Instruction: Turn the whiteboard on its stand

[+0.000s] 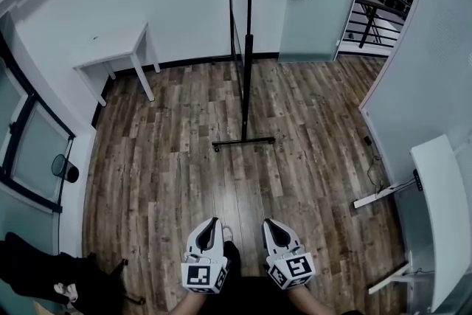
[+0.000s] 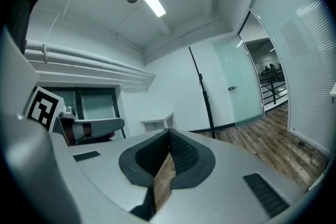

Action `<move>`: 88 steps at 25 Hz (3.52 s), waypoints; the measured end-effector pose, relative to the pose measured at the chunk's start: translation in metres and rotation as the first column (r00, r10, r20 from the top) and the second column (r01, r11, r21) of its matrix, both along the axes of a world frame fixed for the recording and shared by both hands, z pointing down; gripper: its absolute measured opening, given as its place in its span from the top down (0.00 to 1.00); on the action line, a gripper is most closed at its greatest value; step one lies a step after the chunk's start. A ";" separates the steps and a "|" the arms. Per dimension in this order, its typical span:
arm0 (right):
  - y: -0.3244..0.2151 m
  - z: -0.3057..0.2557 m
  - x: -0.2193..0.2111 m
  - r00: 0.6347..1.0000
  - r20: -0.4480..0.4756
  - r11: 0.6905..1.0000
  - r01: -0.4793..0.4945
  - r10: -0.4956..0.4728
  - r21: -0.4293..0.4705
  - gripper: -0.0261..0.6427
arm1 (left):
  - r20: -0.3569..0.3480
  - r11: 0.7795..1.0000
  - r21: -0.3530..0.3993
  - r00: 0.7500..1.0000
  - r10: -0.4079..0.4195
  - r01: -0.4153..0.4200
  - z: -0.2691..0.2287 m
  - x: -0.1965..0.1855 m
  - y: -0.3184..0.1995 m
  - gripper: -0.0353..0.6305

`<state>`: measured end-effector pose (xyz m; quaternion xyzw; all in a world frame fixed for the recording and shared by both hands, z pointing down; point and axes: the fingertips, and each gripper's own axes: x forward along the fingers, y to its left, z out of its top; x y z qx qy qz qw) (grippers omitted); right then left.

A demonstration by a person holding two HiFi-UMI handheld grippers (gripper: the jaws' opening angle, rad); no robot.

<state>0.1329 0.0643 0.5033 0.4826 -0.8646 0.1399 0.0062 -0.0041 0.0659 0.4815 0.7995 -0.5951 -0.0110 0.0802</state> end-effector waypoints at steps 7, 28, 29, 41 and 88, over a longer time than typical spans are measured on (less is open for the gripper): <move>-0.100 0.003 -0.027 0.999 -0.029 0.999 -0.029 0.029 -0.027 0.94 | -0.013 0.999 -0.024 0.999 0.030 -0.031 0.002 -0.028 -0.105 0.92; -0.316 -0.004 -0.079 0.994 -0.047 0.995 -0.100 0.100 0.019 0.94 | -0.045 0.997 -0.024 0.996 0.077 -0.078 0.001 -0.080 -0.277 0.92; -0.326 -0.002 -0.081 0.994 -0.046 0.995 -0.100 0.100 0.020 0.94 | -0.041 0.997 -0.021 0.996 0.075 -0.075 0.002 -0.083 -0.284 0.92; -0.493 0.009 -0.077 0.996 -0.061 0.998 -0.068 0.069 0.016 0.94 | -0.006 0.999 0.002 0.999 0.039 -0.039 -0.004 -0.077 -0.430 0.92; -0.863 0.119 -0.059 0.951 -0.285 0.982 -0.153 0.117 -0.107 0.63 | -0.016 0.994 -0.060 0.996 -0.087 0.086 0.021 -0.078 -0.681 0.92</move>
